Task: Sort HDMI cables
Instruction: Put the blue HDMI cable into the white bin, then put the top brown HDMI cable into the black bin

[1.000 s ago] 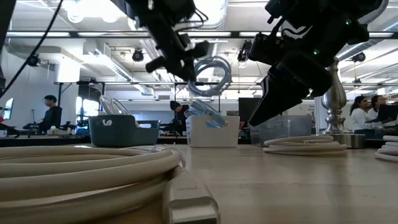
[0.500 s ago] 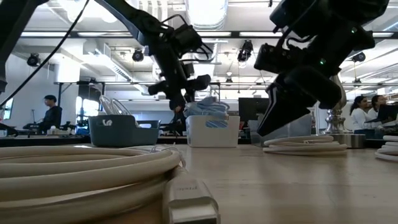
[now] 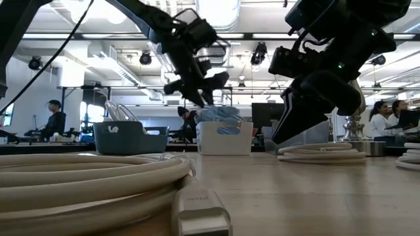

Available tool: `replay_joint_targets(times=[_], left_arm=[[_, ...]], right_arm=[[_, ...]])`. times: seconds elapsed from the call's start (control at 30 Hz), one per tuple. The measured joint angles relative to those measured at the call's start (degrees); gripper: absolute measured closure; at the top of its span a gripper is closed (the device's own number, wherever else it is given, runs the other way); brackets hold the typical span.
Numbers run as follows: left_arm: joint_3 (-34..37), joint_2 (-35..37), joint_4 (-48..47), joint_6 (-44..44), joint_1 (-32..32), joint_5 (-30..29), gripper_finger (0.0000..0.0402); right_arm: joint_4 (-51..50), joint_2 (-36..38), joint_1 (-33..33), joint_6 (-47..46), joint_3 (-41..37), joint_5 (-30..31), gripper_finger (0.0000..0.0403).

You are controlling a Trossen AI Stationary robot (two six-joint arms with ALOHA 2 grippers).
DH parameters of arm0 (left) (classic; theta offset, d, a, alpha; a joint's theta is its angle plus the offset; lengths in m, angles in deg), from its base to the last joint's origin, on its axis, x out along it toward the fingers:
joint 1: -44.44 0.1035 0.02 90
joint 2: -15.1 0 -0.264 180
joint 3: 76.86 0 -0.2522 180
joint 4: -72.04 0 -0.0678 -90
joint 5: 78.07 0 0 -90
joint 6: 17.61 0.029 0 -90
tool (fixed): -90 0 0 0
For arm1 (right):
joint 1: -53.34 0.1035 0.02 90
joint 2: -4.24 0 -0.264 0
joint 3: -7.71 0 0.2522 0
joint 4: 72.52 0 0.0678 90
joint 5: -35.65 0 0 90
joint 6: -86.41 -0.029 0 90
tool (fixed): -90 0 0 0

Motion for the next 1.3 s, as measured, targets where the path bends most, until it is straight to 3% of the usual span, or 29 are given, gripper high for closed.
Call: replay_joint_targets(times=[0.4,0.67,1.07,1.3], left_arm=[[-3.76,0.38,-0.91,3.09,-2.17,-0.11,0.0268],[-3.68,0.38,-2.31,8.89,-4.77,10.11,0.0268],[-3.65,0.40,-2.93,12.96,-8.18,10.37,0.0268],[-3.65,0.40,-2.93,14.05,-9.60,10.37,0.0268]], right_arm=[[-0.08,0.00,0.30,-1.96,-1.19,-0.07,0.0351],[-0.17,0.00,0.68,-5.67,-3.32,-0.14,0.0351],[-0.52,0.00,2.05,-3.71,-0.55,-0.19,0.0351],[-7.52,0.00,0.10,-4.04,2.65,-3.40,0.0351]])
